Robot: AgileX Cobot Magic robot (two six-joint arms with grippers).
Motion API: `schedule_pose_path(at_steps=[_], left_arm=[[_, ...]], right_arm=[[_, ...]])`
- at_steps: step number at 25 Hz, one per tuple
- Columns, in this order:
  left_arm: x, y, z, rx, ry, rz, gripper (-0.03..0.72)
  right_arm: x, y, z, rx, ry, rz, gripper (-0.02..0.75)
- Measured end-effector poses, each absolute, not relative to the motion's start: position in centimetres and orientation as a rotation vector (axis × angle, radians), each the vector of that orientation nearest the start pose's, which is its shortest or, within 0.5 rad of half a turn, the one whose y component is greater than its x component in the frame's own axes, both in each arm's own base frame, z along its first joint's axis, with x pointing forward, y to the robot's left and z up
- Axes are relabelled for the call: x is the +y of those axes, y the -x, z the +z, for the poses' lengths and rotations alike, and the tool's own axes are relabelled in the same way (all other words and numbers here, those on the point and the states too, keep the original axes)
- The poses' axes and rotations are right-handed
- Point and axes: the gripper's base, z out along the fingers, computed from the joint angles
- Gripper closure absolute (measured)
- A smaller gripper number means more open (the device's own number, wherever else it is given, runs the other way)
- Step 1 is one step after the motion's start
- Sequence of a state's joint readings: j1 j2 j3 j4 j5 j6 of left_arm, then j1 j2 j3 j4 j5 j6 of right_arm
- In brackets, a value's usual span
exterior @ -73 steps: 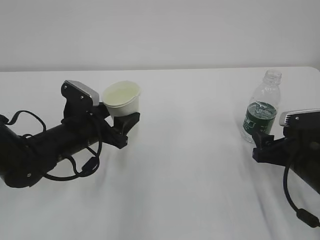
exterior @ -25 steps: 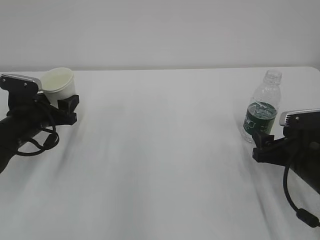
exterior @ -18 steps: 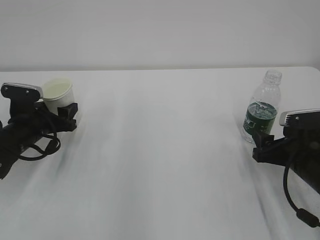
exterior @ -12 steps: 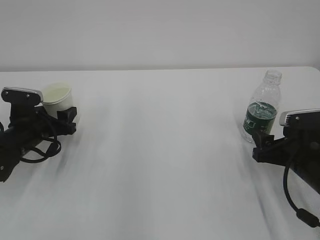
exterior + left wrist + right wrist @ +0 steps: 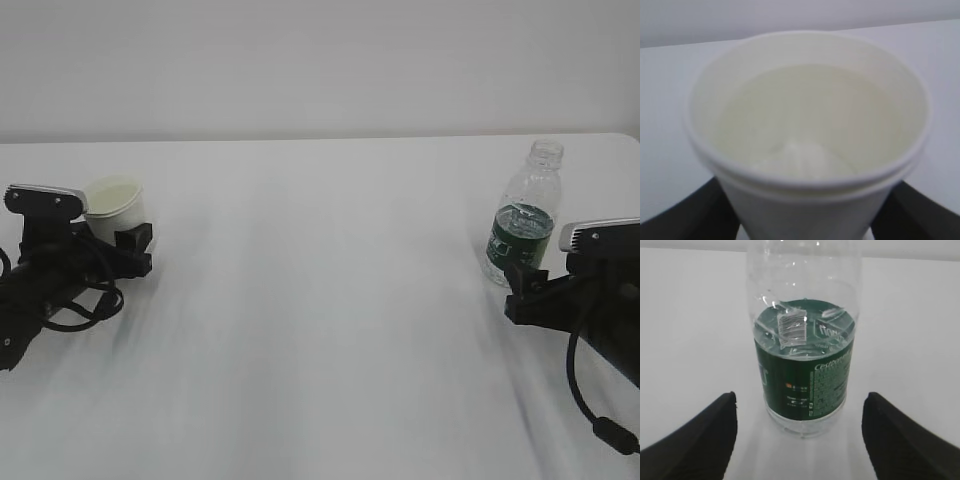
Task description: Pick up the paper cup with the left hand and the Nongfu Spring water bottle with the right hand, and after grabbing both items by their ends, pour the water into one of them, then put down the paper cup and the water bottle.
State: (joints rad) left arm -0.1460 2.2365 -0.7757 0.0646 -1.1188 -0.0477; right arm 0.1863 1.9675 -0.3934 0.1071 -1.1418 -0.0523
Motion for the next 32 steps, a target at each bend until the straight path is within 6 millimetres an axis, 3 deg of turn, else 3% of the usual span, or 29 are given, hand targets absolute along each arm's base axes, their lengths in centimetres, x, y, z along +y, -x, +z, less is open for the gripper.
schedule_pose_path(at_steps=[7,15,32], left_arm=[[-5.7,-36.0,5.9,1.802,-0.138,-0.163,0.055],[-5.5,-35.0,5.4,1.833,-0.137,-0.159,0.045],[-5.0,-30.9,7.2,1.881,-0.150,-0.163,0.053]], right_arm=[[4.2,-27.0,9.0,1.913,0.119,0.028,0.145],[4.2,-27.0,9.0,1.913,0.119,0.028,0.146],[4.2,-27.0,9.0,1.913,0.119,0.028,0.146]])
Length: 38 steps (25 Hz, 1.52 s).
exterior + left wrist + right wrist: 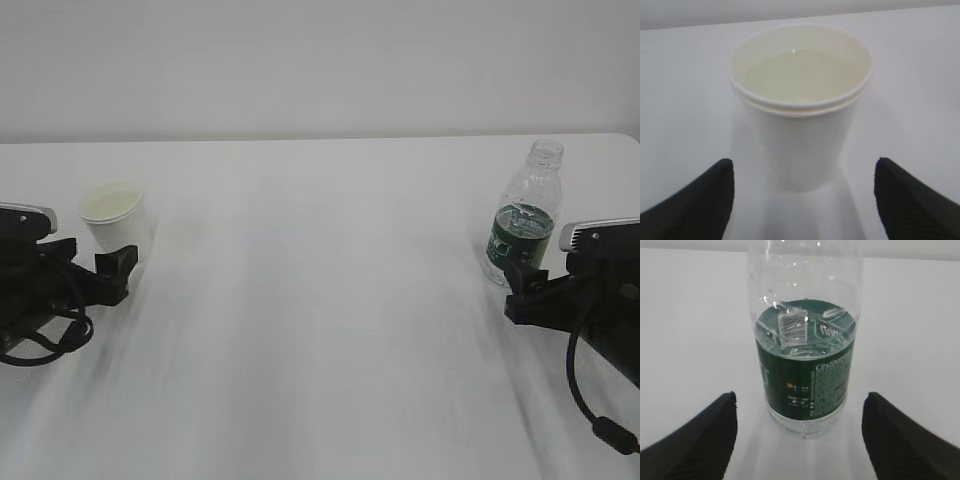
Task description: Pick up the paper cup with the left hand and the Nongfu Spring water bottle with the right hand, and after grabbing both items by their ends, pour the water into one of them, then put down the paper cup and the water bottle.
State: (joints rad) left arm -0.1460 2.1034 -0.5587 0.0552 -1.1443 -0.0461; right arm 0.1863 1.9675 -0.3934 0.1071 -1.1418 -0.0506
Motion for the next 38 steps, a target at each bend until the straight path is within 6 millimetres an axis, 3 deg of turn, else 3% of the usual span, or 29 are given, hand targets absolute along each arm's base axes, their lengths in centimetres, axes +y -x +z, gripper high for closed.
schedule_pose_path(at_steps=[6,17,30,38], left_arm=[[-4.8,-29.5,7.6,1.902,-0.153,-0.164,0.057],[-4.6,-27.6,10.0,1.863,-0.165,-0.172,0.064],[-4.5,-26.0,14.7,1.714,-0.164,-0.178,0.076],[-4.3,-24.8,19.0,1.614,-0.163,-0.172,0.083]], right_arm=[[4.1,-26.6,9.8,1.889,0.119,0.028,0.146],[4.1,-26.5,12.9,1.786,0.155,0.001,0.145],[4.0,-25.6,15.8,1.795,0.208,-0.028,0.145],[3.9,-24.6,18.3,1.783,0.205,-0.014,0.146]])
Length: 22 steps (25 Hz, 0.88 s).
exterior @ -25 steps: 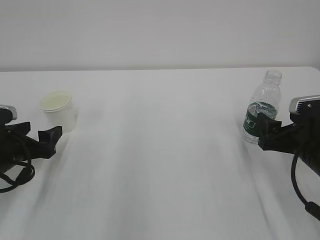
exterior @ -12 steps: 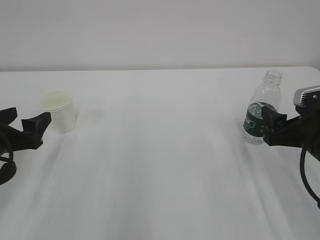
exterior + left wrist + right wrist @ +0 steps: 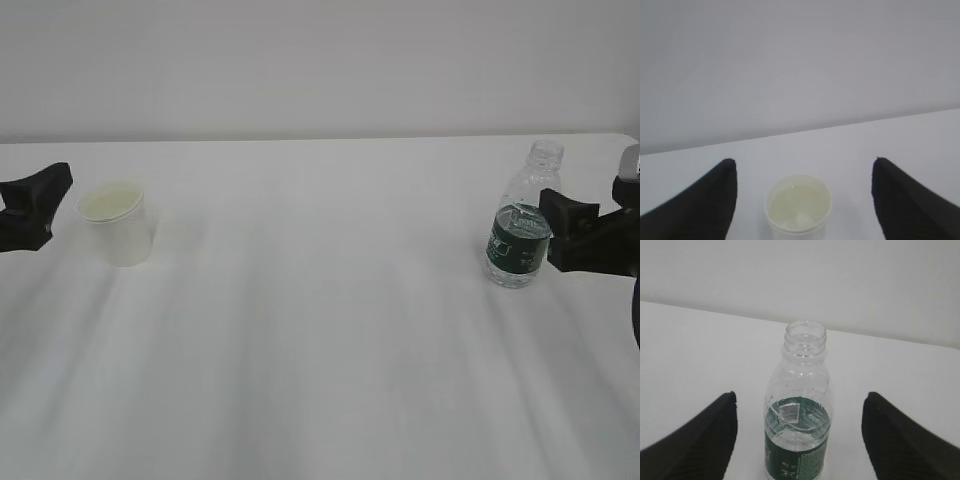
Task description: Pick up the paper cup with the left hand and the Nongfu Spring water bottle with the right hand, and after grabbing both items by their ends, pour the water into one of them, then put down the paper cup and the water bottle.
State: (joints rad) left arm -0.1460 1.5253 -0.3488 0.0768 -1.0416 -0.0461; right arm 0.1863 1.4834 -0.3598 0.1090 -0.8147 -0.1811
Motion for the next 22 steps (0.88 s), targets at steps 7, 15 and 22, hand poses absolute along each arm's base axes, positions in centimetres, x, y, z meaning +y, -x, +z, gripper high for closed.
schedule_pose_path(at_steps=[7,15,22], left_arm=[[-3.9,-22.8,22.7,1.586,-0.166,-0.156,0.093],[-3.2,-19.5,26.1,1.561,-0.152,-0.138,0.095],[-2.6,-16.3,28.1,1.557,-0.123,-0.133,0.095]], right_arm=[[3.8,-23.6,20.1,1.778,0.205,-0.001,0.146],[3.6,-21.7,22.5,1.768,0.221,0.006,0.145],[3.3,-19.4,24.8,1.745,0.238,0.012,0.146]])
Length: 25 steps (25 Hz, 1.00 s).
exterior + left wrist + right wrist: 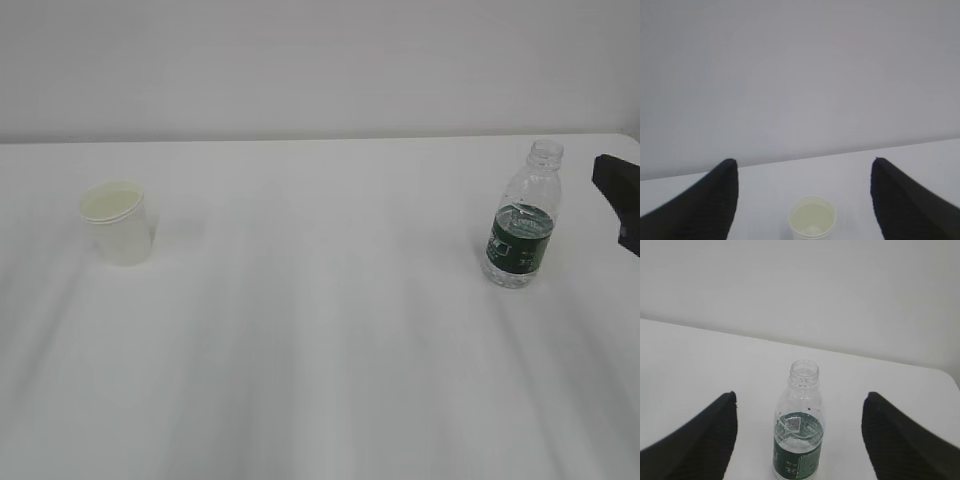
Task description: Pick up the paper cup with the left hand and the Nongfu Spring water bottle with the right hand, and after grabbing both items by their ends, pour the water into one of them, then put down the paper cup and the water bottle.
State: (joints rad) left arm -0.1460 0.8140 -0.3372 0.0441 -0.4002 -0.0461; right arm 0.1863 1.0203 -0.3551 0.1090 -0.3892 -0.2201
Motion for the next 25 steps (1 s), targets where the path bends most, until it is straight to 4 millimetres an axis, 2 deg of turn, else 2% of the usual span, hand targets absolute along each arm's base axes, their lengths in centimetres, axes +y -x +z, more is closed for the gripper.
schedule_pose_path(at_steps=[7,16,25], left_arm=[[-2.1,-13.6,29.1,1.574,-0.105,-0.134,0.096],[-1.7,-11.9,32.1,1.603,-0.102,-0.127,0.097],[-1.3,-9.0,33.5,1.608,-0.097,-0.123,0.100]], right_arm=[[2.9,-16.7,26.6,1.733,0.250,0.028,0.145],[2.6,-13.7,27.6,1.755,0.276,0.042,0.146],[2.6,-12.5,29.6,1.818,0.310,0.055,0.146]])
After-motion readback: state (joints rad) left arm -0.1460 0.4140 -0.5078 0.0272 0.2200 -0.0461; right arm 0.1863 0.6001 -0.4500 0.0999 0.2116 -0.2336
